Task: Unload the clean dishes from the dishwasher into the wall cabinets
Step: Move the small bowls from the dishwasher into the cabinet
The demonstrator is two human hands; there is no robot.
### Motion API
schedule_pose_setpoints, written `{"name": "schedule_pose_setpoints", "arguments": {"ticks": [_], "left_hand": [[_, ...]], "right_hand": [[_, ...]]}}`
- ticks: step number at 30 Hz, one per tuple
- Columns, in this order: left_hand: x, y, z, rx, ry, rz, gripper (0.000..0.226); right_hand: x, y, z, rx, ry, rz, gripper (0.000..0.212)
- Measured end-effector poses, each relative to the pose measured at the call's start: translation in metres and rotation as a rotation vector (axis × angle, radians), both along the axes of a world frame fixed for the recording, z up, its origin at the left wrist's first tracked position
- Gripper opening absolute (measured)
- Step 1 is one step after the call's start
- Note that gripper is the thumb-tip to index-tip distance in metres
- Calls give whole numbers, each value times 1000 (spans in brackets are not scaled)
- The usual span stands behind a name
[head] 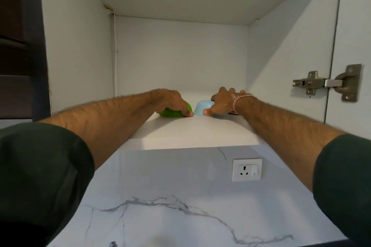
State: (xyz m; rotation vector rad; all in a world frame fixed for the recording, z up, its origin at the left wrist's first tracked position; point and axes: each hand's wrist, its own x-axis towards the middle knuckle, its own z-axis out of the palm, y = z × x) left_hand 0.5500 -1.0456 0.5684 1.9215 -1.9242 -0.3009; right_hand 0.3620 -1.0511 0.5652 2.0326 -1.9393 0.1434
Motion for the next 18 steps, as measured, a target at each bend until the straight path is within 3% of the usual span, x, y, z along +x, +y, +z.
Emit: {"name": "schedule_pose_setpoints", "arguments": {"ticks": [4,8,12,18], "left_hand": [[3,2,-4,-61,-72,-7,86],[0,14,-14,-207,-301,68,107],[-1,34,-21,-235,-297,106,122],[-2,95,-29,-277,-333,108,81]], "right_hand": [[-2,6,-3,-46,-37,20,86],[0,20,-14,-118,-81,15,93],[1,46,-22,-137,-122,-14,100],[-11,100,-32,-31,-285,-24,88]]}}
